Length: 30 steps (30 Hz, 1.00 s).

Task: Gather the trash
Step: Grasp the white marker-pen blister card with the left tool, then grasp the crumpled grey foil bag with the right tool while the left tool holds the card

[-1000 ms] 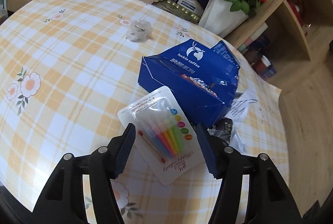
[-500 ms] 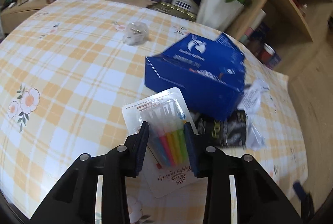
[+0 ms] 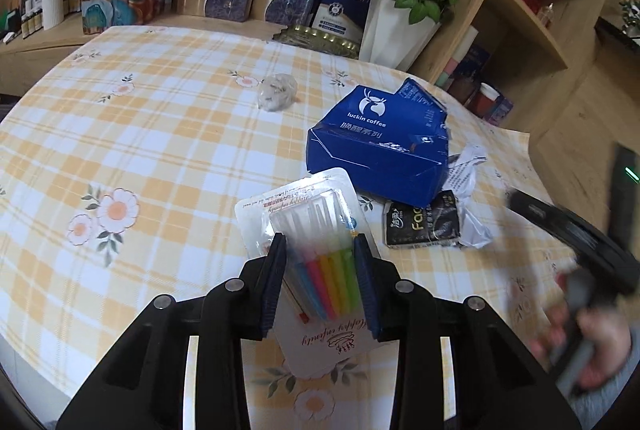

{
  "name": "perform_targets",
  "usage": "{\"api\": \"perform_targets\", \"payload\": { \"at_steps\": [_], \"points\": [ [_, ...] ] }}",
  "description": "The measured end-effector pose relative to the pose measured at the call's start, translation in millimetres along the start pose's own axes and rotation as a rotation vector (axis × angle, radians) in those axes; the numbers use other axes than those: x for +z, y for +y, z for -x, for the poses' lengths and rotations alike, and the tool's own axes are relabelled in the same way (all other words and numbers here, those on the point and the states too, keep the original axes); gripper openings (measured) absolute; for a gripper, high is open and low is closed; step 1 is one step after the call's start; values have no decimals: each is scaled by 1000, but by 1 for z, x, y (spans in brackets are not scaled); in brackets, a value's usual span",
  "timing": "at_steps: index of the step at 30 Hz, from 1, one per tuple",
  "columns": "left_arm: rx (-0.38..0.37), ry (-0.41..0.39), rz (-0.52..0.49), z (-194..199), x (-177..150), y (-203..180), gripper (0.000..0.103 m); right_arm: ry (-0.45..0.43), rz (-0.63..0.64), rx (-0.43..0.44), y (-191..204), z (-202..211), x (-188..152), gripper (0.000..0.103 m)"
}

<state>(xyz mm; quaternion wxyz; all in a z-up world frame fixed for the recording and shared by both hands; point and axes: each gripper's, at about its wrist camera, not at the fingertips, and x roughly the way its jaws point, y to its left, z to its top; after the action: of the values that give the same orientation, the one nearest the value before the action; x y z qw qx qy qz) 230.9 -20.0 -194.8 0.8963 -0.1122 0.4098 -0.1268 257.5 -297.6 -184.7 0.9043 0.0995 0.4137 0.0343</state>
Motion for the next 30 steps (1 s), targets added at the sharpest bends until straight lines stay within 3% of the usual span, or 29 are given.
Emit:
{"api": "perform_targets", "payload": {
  "at_steps": [9,12,14,18,19,30],
  "points": [
    [-6,-17,-17,20,-7,13,34,89,-40,42,13,-54,24,83],
    [-7,-16,-15,21,-10,17,34,107,-74,101,15,-61,24,67],
    [-8,-16,-12,23,-12,19,34,105,-83,139,17,-60,24,40],
    [-11,-15,-5,25,-14,21,34,60,-36,143,27,-42,19,29],
    [-13,-16,-5,26,-14,21,34,45,-24,143,28,-36,17,15],
    [-38,-32,-73,45,-20,3,34,-84,-52,124,3,30,4,10]
  ]
}}
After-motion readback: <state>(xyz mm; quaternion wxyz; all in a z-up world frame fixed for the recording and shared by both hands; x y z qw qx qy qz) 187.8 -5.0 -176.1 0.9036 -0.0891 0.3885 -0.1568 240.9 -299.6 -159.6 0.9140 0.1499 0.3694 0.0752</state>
